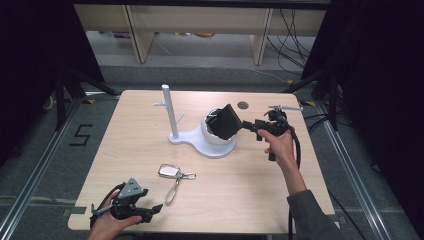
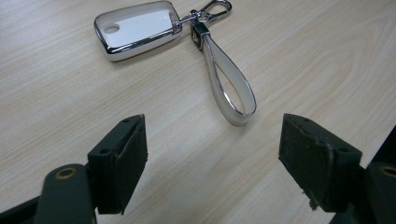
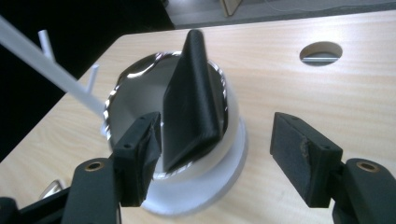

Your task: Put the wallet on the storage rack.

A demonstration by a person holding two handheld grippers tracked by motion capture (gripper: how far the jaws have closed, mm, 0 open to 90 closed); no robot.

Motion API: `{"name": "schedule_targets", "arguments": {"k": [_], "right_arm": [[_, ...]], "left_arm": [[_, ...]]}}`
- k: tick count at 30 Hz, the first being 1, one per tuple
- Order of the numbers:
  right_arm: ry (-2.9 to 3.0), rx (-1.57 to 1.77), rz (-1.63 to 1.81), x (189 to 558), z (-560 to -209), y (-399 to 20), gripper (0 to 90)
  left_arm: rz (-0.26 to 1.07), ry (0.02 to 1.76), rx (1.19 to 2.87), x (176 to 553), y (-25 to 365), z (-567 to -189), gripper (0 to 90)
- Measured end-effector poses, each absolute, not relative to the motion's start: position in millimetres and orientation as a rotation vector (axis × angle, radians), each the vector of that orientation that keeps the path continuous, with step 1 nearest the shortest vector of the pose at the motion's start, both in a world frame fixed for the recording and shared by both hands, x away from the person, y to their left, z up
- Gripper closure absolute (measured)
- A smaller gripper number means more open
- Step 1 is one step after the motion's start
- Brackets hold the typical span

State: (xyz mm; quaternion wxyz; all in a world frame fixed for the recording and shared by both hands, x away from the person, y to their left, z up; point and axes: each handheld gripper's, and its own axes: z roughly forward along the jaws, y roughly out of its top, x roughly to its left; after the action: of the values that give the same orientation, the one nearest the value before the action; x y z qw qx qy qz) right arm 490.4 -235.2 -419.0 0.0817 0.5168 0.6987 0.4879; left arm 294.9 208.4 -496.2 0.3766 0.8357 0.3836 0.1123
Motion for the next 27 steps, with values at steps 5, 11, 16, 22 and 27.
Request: {"name": "schedule_targets", "arguments": {"k": [5,11,16,22,27], "right_arm": [[2.079,1.552,1.500,473.6,-424.5,-238.7,34.0],[2.114,1.518,1.481,460.7,-426.2,-241.0,33.2],[2.131,1.507,1.465,449.1,-427.8,-238.9,31.8],[2.141,1.503,1.415,435.2,-431.8,-232.6,30.1],[2.234,1.446,1.345,423.3,-450.6,-230.0,29.6]], "left_arm": [[0.287,0.985,2.130,294.6,208.0,-497.0,23.3],[0.289,0.978,2.145,294.4,208.5,-498.7,23.3],[0.288,0.982,2.157,295.3,207.6,-501.0,23.2],[0.294,0.987,2.140,296.7,209.2,-499.3,23.1],[0.314,0.988,2.142,296.3,211.5,-497.1,23.1]]}}
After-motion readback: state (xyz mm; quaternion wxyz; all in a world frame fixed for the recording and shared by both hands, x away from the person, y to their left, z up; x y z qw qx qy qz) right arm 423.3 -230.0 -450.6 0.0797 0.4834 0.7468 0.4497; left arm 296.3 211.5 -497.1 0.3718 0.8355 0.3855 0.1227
